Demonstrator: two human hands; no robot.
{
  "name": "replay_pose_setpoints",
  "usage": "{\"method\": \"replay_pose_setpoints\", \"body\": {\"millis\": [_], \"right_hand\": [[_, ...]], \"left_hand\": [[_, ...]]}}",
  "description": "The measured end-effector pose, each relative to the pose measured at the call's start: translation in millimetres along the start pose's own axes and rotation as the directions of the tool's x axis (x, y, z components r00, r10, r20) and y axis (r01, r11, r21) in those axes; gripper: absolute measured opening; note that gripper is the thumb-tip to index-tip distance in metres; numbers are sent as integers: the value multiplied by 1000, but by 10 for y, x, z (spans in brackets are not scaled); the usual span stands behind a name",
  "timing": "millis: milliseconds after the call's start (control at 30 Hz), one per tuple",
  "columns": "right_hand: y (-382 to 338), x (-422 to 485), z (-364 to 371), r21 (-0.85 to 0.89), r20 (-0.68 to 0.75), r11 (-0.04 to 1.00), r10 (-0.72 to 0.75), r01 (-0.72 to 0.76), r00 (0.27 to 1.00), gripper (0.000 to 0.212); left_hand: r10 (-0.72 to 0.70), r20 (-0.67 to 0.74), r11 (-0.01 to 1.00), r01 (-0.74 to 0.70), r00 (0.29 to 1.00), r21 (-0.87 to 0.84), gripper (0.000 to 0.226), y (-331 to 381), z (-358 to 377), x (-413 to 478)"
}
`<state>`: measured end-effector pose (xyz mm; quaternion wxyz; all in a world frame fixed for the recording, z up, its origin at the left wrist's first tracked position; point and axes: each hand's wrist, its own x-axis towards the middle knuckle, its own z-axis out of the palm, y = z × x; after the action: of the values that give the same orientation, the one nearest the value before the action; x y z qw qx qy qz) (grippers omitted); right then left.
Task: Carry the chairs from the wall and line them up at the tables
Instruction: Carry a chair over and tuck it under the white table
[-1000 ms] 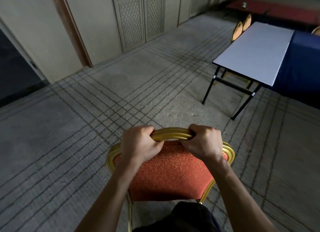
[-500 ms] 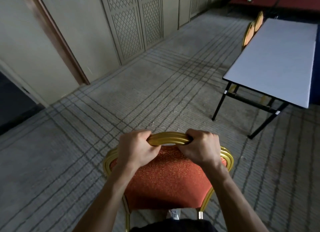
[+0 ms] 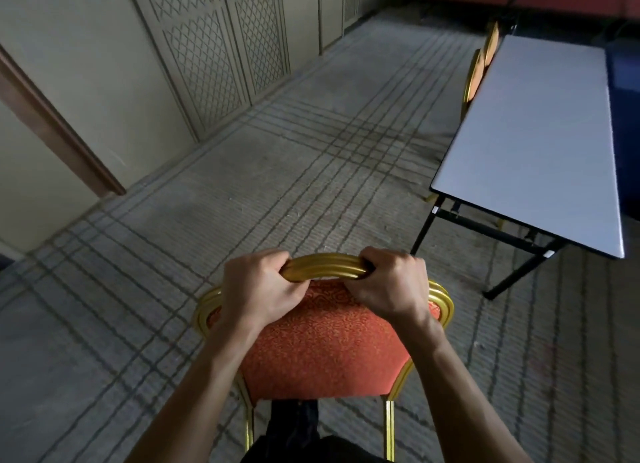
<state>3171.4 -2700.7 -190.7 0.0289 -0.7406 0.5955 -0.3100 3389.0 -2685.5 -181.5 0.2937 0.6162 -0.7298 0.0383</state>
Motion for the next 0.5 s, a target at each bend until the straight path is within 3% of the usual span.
{"method": "replay_pose_setpoints", "body": {"millis": [300, 500], "right_hand": [[460, 1868, 788, -80, -24, 992, 100, -102, 995, 36], [833, 2861, 1056, -88, -65, 985, 145, -151, 987, 33]], "left_hand": [[33, 82, 992, -22, 996, -127, 37, -789, 1014, 1966], [154, 111, 978, -136, 982, -157, 33, -947, 1462, 3119]]}}
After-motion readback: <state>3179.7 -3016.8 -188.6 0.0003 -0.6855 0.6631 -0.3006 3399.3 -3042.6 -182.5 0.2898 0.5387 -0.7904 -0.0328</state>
